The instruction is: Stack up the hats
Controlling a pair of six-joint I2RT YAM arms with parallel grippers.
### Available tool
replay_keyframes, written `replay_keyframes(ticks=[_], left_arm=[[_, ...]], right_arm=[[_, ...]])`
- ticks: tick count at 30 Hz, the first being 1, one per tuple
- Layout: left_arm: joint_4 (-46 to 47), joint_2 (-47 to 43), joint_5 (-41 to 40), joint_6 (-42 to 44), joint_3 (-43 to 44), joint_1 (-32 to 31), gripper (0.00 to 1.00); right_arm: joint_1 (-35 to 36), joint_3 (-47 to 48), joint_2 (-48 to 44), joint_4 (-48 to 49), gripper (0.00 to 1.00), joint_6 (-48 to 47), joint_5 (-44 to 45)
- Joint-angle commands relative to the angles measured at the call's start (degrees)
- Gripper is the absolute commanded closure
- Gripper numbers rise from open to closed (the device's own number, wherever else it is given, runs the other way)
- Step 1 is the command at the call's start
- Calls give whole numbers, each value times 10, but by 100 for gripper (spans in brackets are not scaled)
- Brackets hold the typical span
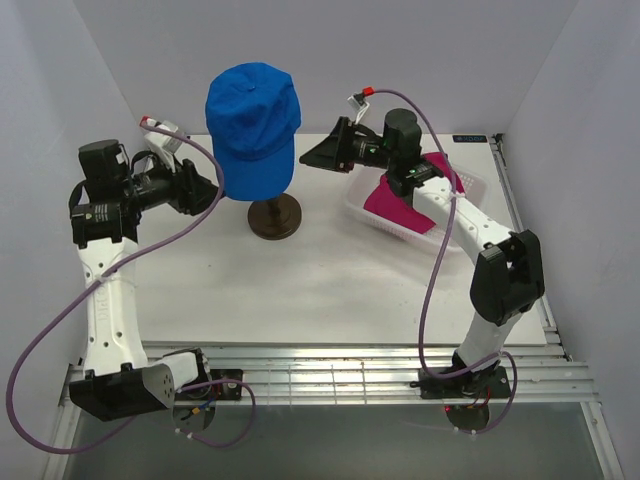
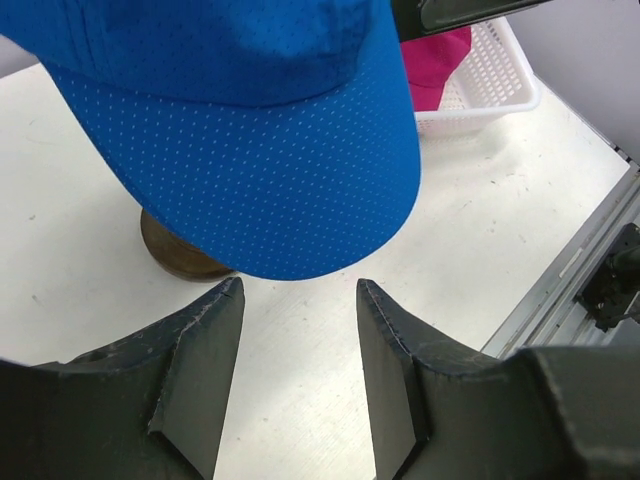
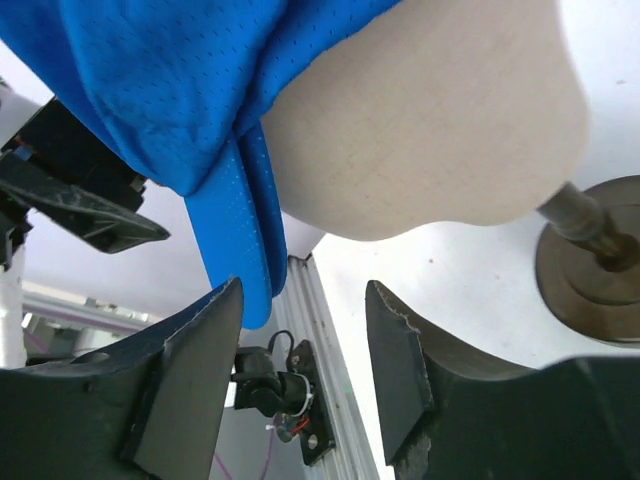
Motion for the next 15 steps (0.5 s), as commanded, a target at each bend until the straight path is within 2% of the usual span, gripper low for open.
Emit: replay_keyframes(ticks=[1,4,6,8,11,13,15], left_arm=[[-20,-6,32,7,46,0,40],[-12,15,34,-23,95,0,42],[13,25,8,-61,137,0,49],[35,43,-25,-84,162,0,54],[83,80,-68,-122,203,0,57],[117,103,-105,-161,219,0,48],[140,145,-105,-185,232,0,40]], right_arm=[[-22,40,-54,-81,41,-91,21],[-40,75,-58,-109,40,-119,26],[-53,129,-55,-145,40,-144,53],[-50,184,-39,-205,41,-257,101],[-42,228,-19,-194,40,-389,173],[-49,276,16,-194,38,-382,183],[-57,339,52,-214,38,-320,162]])
